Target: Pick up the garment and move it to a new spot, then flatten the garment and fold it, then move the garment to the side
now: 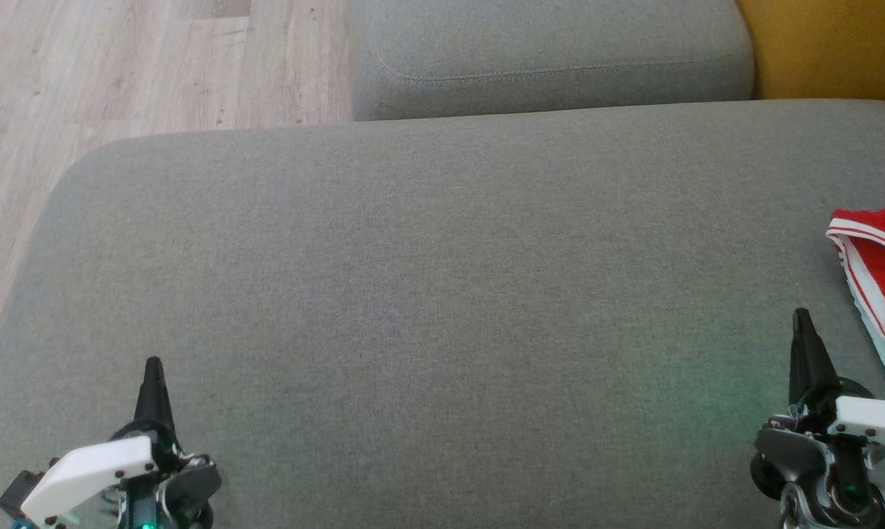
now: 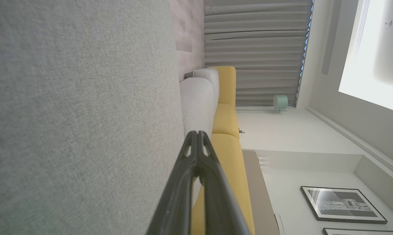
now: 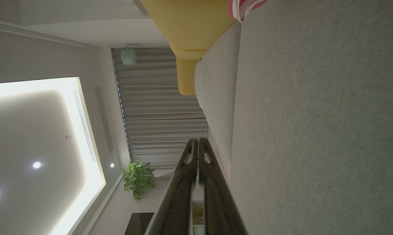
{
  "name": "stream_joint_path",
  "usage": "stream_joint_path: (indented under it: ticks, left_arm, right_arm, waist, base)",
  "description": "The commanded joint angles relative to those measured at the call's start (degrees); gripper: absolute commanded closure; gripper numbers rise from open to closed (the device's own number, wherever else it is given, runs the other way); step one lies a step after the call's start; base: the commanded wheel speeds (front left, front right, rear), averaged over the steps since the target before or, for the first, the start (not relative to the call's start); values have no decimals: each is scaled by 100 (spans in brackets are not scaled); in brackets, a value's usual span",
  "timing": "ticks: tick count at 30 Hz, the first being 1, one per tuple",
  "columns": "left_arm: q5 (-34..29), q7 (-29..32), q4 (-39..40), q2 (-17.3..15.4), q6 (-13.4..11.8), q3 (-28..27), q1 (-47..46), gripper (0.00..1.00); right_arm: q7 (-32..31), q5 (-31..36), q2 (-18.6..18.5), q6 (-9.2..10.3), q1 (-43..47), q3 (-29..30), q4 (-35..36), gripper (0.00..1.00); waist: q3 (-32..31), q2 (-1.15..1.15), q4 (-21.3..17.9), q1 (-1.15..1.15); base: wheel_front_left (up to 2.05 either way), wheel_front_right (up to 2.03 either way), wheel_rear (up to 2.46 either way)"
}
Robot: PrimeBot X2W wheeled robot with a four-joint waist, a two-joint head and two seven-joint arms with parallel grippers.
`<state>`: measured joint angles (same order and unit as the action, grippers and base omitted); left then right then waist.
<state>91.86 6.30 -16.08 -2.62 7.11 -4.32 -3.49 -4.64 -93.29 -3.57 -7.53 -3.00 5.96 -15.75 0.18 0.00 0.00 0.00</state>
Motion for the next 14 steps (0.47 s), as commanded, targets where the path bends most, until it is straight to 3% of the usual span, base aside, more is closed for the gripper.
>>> stream_joint_path:
  ticks: [1, 14]
  left_arm:
    - [29, 20, 202, -26, 37, -221, -270, 100]
    - [29, 20, 202, -26, 37, -221, -270, 100]
  right_arm:
    - [-57, -19, -46, 4, -304, -102, 181, 100]
    - [-77, 1, -29, 4, -306, -78, 180, 100]
  waist:
    - [0, 0, 0, 0]
    - [0, 0, 0, 0]
  base:
    - [0, 0, 0]
    - [0, 0, 0]
